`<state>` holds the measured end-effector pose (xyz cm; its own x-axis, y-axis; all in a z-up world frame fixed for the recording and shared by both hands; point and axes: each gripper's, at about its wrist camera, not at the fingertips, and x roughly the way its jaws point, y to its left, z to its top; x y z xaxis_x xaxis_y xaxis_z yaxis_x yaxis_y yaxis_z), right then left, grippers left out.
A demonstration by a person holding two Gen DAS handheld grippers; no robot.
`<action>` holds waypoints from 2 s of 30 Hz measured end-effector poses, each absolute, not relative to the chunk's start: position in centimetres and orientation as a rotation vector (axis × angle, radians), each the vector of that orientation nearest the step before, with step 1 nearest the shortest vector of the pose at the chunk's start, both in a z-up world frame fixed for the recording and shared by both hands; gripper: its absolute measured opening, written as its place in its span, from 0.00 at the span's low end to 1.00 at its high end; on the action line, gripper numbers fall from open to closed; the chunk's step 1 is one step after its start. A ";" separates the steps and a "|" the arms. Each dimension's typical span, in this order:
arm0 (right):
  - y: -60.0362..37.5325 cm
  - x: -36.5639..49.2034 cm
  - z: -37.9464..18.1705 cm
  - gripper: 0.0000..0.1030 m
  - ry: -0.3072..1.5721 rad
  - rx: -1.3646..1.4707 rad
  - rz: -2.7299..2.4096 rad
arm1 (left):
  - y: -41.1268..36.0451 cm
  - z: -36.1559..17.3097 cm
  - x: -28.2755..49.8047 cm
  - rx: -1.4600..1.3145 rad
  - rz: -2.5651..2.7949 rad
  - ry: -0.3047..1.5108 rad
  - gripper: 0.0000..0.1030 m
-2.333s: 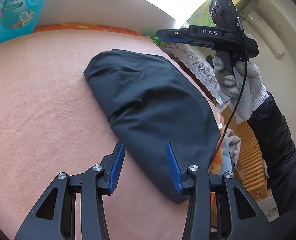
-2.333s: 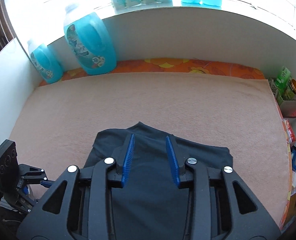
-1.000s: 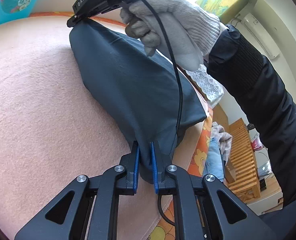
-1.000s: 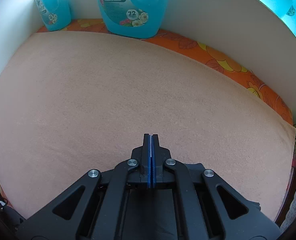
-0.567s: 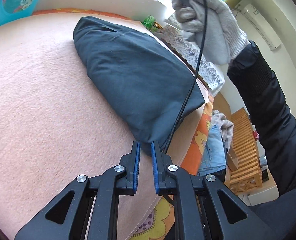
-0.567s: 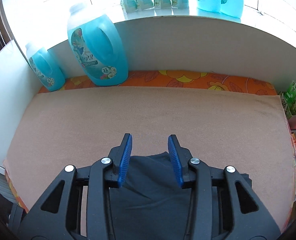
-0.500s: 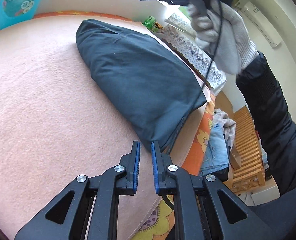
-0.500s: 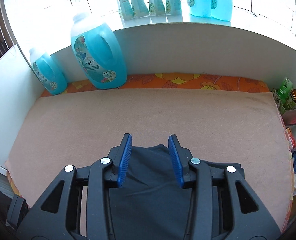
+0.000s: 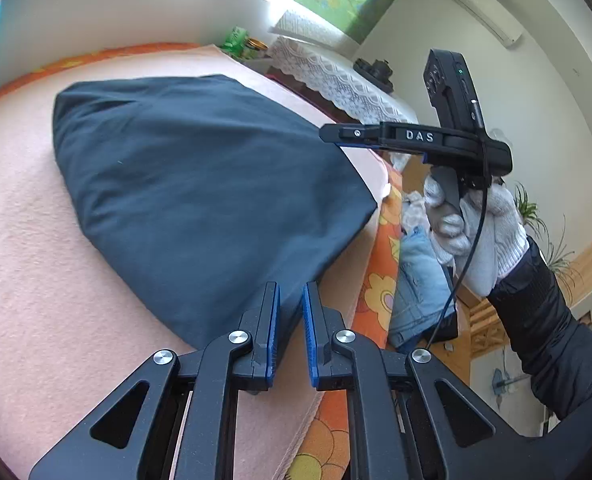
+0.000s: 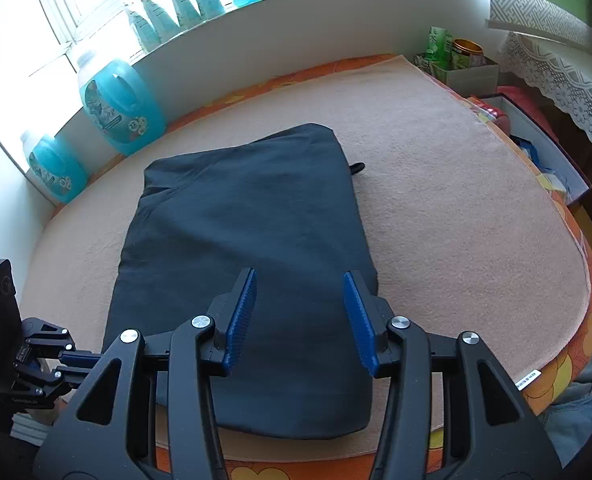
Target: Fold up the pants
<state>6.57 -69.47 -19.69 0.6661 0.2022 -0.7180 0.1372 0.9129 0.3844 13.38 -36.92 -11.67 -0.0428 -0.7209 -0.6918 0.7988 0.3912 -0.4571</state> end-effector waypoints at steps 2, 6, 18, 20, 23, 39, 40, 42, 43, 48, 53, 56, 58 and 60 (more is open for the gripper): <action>-70.4 6.7 -20.4 0.46 0.851 0.447 0.021 | -37.7 -12.6 13.0 0.120 -1.240 1.066 0.10; -70.8 8.3 -21.4 0.46 0.852 0.432 0.004 | -38.4 -13.6 13.1 0.125 -1.243 1.111 0.10; -71.1 9.6 -21.1 0.47 0.840 0.415 0.012 | -36.8 -7.6 22.7 0.080 -1.043 0.923 0.28; -71.5 9.8 -21.0 0.57 0.840 0.418 0.017 | -36.6 -8.8 25.7 0.006 -0.995 0.963 0.28; -72.1 10.4 -21.0 0.66 0.858 0.434 0.064 | -37.1 -10.3 28.6 -0.014 -0.920 0.964 0.28; -74.5 14.9 -24.2 0.82 1.012 0.527 0.282 | -34.9 -11.2 31.3 -0.055 -0.800 0.992 0.61; -74.5 14.9 -24.2 0.82 1.005 0.530 0.297 | -34.5 -11.1 30.8 -0.062 -0.812 0.999 0.61; -74.3 15.0 -24.3 0.82 0.994 0.536 0.334 | -34.1 -11.2 29.6 -0.066 -0.835 1.022 0.61; -74.2 15.0 -24.4 0.82 0.981 0.531 0.348 | -33.9 -11.4 28.9 -0.069 -0.847 1.037 0.61; -73.4 14.9 -24.3 0.83 0.934 0.500 0.392 | -33.6 -12.7 26.2 -0.085 -0.889 1.102 0.61; -72.5 15.2 -24.2 0.80 0.924 0.501 0.433 | -34.5 -13.5 25.5 -0.086 -0.896 1.120 0.61; -71.5 15.5 -24.1 0.76 0.930 0.482 0.451 | -35.2 -14.2 25.5 -0.078 -0.891 1.145 0.61; -71.2 15.7 -24.2 0.69 0.929 0.504 0.466 | -35.4 -14.3 25.3 -0.065 -0.891 1.124 0.61; -71.1 15.9 -24.2 0.69 0.921 0.504 0.463 | -35.7 -14.3 25.3 -0.061 -0.894 1.119 0.62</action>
